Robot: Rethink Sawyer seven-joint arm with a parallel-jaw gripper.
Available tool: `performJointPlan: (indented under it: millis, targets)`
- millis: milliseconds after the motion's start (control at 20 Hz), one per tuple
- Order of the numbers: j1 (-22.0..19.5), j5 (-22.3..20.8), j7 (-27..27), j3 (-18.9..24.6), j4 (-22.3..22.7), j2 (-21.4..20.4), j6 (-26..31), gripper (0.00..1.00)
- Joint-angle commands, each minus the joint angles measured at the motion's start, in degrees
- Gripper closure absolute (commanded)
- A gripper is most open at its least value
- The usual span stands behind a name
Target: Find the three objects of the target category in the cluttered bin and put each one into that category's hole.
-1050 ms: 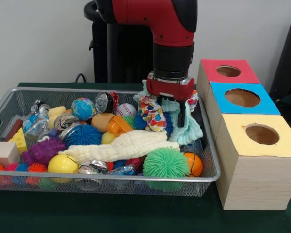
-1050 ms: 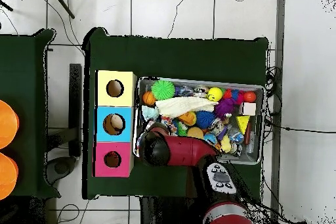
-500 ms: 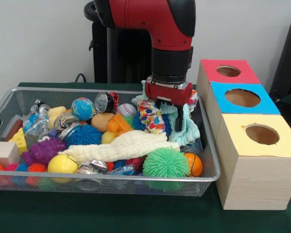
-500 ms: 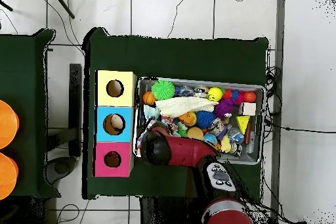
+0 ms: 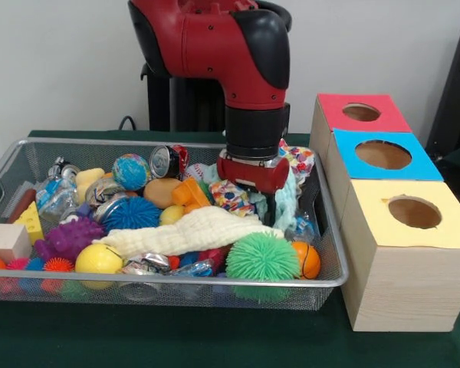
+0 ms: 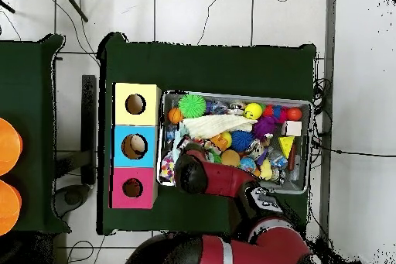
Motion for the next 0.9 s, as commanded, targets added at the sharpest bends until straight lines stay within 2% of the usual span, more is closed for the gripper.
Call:
performJointPlan:
  millis: [50, 250, 300, 500, 600, 700, 850, 900]
  targets:
    - [-1.69, 0.92, 7.49, 4.51, -6.62, 11.78, -3.08, 0.00]
    - [-1.80, 0.04, 6.03, 4.16, -7.86, 12.15, -3.45, 0.00]
    - [-1.71, 0.04, 6.43, 3.92, -7.81, 12.17, -4.61, 1.00]
    - [-2.44, -0.42, 5.25, 4.84, -7.20, 11.03, -1.52, 1.00]
    - [-2.68, -0.12, 5.53, 4.74, -5.01, 8.42, 0.05, 1.00]
    - [-2.66, 0.07, 5.42, 4.02, -1.42, 3.21, 3.14, 1.00]
    - [-3.59, 0.62, 4.59, 3.66, 5.87, -8.94, 11.70, 1.00]
    - [-3.62, 0.72, 4.12, 3.30, 7.13, -11.87, 13.77, 1.00]
